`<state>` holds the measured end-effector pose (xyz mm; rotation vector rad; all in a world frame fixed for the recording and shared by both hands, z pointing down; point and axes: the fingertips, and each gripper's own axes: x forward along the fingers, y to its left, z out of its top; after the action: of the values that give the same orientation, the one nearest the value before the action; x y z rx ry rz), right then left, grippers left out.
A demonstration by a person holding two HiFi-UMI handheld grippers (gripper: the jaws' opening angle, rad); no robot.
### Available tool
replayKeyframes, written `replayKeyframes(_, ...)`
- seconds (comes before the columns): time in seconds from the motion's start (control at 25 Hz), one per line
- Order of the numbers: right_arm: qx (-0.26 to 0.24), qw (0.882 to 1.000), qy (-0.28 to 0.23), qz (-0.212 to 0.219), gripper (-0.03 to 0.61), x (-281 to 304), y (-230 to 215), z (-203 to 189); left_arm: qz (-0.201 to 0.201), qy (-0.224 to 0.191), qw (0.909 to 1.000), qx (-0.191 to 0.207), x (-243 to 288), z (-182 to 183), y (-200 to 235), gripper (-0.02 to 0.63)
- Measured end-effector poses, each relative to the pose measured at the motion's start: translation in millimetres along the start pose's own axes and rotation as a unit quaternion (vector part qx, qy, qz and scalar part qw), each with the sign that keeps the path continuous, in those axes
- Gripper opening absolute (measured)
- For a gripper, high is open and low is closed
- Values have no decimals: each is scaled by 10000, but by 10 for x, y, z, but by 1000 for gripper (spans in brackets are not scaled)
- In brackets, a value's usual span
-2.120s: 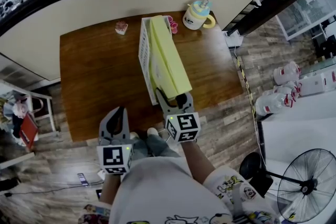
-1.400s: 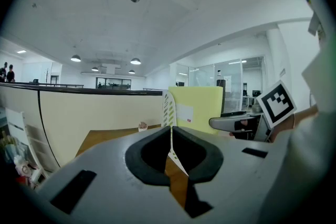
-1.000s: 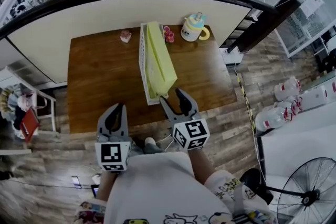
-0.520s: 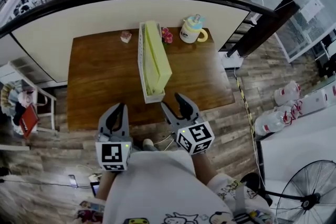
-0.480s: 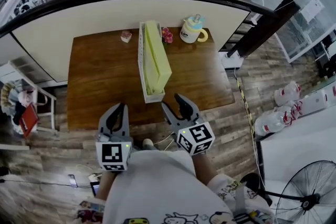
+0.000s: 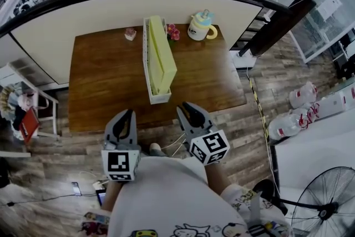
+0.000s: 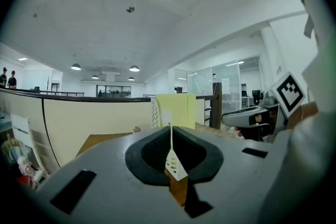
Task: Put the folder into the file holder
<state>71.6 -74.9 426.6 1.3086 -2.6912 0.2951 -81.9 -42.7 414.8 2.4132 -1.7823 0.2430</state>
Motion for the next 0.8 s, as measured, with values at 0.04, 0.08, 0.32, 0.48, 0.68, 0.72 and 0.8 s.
replayKeyframes(0.04,6,10000,4,-22,60,-21,-14,-12,-8,21,10000,-12,-5,-21,-15,12)
replayKeyframes(0.08,14,10000,14,-50,43,-45,-29,-29,-15,43,10000,-24,-12,-43,-30,12)
replayKeyframes(0.32,155,9997,69,-171,5,-175,-90,-146,-62,145,9998,-74,-63,-131,-102,12)
replayKeyframes(0.48,190,9996,111,-196,0,-213,-80,-202,-88,228,9996,-122,-88,-187,-131,12)
replayKeyframes(0.68,251,9994,132,-213,0,-212,-110,-226,-86,330,9992,-199,-87,-269,-144,12)
replayKeyframes(0.72,260,9993,144,-214,0,-210,-118,-233,-81,344,9992,-211,-82,-282,-145,12)
replayKeyframes(0.8,276,9992,167,-222,0,-202,-130,-253,-82,373,9990,-222,-72,-306,-149,12)
